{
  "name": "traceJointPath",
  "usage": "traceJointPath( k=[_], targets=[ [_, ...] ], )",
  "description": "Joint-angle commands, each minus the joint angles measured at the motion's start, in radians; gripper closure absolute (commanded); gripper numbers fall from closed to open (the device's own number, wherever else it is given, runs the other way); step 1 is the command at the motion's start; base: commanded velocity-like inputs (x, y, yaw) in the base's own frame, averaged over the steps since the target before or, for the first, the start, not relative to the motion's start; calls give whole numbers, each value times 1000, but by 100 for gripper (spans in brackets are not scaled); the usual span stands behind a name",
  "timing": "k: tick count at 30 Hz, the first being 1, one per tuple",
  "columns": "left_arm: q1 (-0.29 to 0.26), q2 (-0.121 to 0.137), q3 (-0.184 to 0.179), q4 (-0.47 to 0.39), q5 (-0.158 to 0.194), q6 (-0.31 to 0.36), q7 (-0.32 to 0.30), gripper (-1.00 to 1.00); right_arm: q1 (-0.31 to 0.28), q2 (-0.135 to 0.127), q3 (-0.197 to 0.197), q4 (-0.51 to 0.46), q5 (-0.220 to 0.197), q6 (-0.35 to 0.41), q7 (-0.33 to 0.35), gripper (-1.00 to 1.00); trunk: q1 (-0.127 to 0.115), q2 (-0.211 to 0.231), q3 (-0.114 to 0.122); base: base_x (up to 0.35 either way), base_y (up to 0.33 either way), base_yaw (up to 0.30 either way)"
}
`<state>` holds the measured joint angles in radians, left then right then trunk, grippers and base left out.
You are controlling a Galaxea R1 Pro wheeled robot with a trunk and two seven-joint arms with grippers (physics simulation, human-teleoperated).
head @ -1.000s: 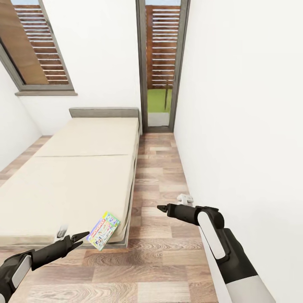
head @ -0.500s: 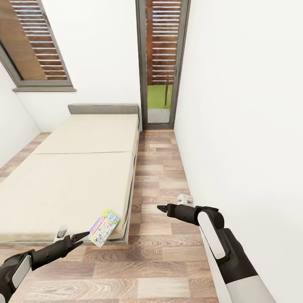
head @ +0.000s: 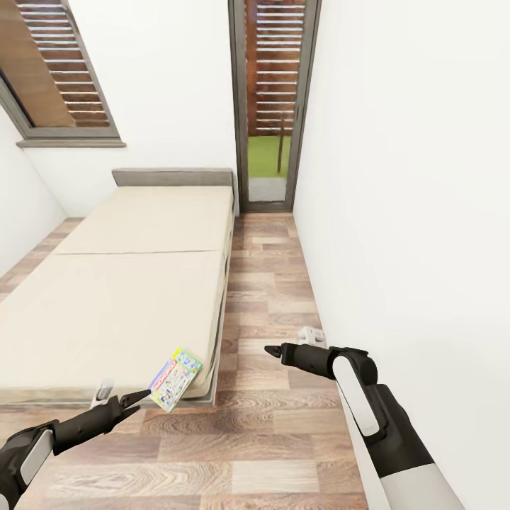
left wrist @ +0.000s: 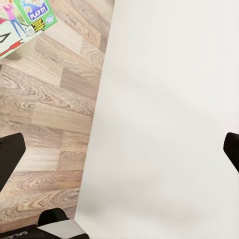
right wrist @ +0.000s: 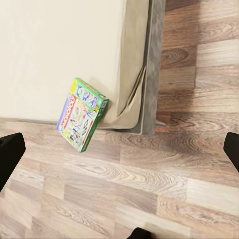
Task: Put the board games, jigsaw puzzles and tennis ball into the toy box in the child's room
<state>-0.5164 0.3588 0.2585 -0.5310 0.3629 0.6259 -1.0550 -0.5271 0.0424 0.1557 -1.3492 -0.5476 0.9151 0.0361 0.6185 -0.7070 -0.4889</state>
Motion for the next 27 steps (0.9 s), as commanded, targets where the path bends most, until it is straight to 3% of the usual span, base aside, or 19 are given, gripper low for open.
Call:
traceJointPath(
  k=[1,20,23,27],
  targets=[
    [-1,0,1,0,4,8,-2,-100,-1,0,-1,-1,4,4,4,-100,0,-1,-3,0,0,0],
    [-2,6,-1,0,4,9,-12,-100,-1,0,-1,-1,5,4,4,-100,0,-1,-34,0,0,0],
    [-4,10,-1,0,3,10,-48,-100,-1,1,-1,-1,5,4,4,-100,0,-1,-39,0,0,0],
    [-5,46,-1,0,1,14,-133,-100,-1,0,-2,-1,5,4,4,-100,0,-1,-45,0,0,0]
  ],
)
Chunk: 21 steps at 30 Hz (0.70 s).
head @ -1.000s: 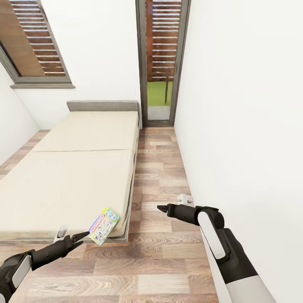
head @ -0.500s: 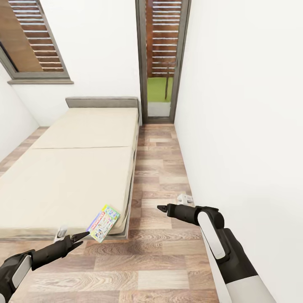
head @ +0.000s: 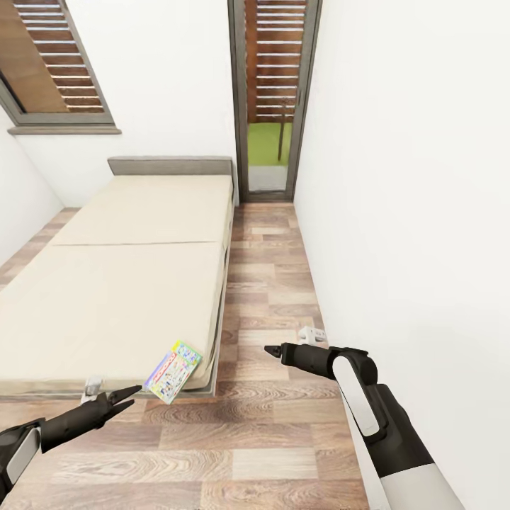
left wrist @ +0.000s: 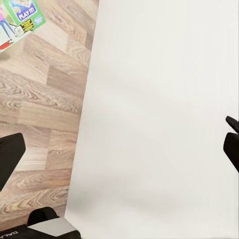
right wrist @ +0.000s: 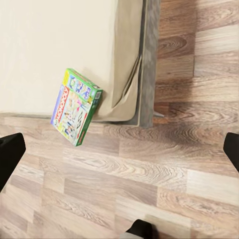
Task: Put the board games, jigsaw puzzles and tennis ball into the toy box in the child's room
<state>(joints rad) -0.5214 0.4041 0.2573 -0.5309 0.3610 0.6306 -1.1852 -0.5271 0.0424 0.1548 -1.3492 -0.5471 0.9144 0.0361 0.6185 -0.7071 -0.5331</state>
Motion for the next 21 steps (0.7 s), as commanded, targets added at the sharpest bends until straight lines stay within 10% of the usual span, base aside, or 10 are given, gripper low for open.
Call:
traceJointPath(
  k=[1,21],
  targets=[
    [0,7,0,0,3,10,-17,-100,-1,0,-1,-1,4,4,4,-100,0,-1,-3,0,0,0],
    [-2,96,7,0,4,17,-129,-100,-1,0,-1,-1,4,4,2,-100,0,-1,-35,0,0,0]
  ],
)
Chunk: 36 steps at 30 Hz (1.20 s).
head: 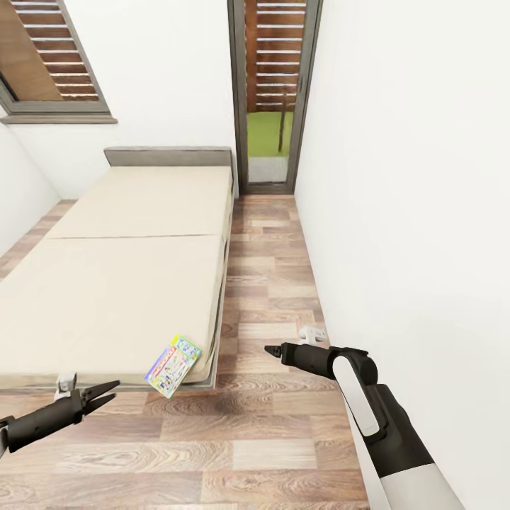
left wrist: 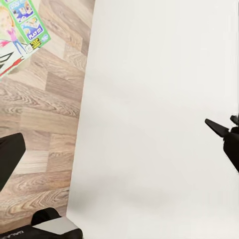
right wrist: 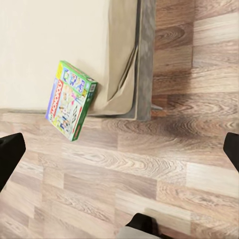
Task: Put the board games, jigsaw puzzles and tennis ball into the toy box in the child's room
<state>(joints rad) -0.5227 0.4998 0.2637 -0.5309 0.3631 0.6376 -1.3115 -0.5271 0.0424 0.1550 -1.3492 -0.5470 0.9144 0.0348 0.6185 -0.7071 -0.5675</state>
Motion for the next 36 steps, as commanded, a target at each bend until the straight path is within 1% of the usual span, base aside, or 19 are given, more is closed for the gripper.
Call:
traceJointPath(
  k=[1,4,6,10,16,36],
  targets=[
    [0,5,5,0,2,11,-11,-100,-1,0,-1,-1,4,4,4,-100,0,-1,-3,0,0,0],
    [0,18,33,1,0,16,-55,-100,-1,1,-1,-1,4,4,4,-100,0,-1,-8,0,0,0],
    [0,21,50,1,0,18,-69,-100,-1,1,-1,-1,4,4,4,-100,0,-1,-11,0,0,0],
    [0,24,65,1,-2,20,-75,-100,-1,0,-1,-1,4,4,4,-100,0,-1,-17,0,0,0],
    [0,25,71,2,-2,22,-75,-100,-1,0,-2,-1,4,4,4,-100,0,-1,-27,0,0,0],
    [0,24,72,2,-3,22,-72,-100,-1,1,0,-1,4,4,4,-100,0,-1,-60,0,0,0]
  ],
)
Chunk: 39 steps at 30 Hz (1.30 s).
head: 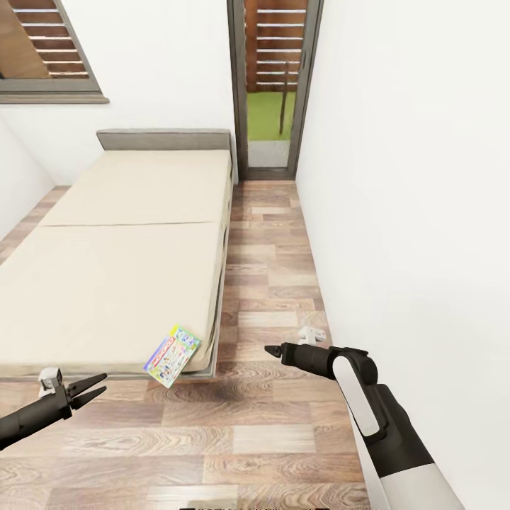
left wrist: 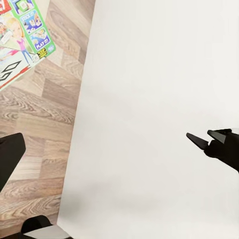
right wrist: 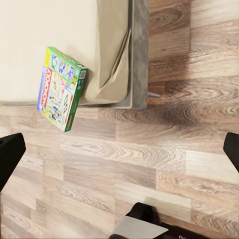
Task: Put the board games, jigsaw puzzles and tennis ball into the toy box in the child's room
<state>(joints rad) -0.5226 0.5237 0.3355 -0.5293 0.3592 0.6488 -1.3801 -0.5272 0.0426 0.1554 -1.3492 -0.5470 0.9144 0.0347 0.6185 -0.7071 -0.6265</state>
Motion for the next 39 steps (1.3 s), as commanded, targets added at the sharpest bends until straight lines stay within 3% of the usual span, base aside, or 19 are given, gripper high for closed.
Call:
traceJointPath(
  k=[1,21,26,29,34,39],
  targets=[
    [0,0,0,0,1,10,-3,-100,-1,0,-1,-1,4,4,4,-100,0,-1,-3,0,0,0],
    [0,-8,1,0,1,4,13,-100,-1,0,0,-1,4,4,4,-100,0,-1,-35,0,0,0],
    [0,-22,0,1,3,-4,98,-100,-1,0,3,-1,5,4,4,-100,0,-1,-43,0,0,0],
    [0,-53,-1,0,4,-6,172,-100,-1,0,5,-1,5,4,4,-100,0,-1,-48,0,0,0],
    [-3,-132,-2,0,3,-30,299,-100,-1,0,4,-2,5,4,4,-100,0,-1,-57,0,0,0],
    [-7,-193,-3,-1,5,-57,365,-100,-1,0,4,-2,5,4,4,-100,0,-1,-65,0,0,0]
  ],
)
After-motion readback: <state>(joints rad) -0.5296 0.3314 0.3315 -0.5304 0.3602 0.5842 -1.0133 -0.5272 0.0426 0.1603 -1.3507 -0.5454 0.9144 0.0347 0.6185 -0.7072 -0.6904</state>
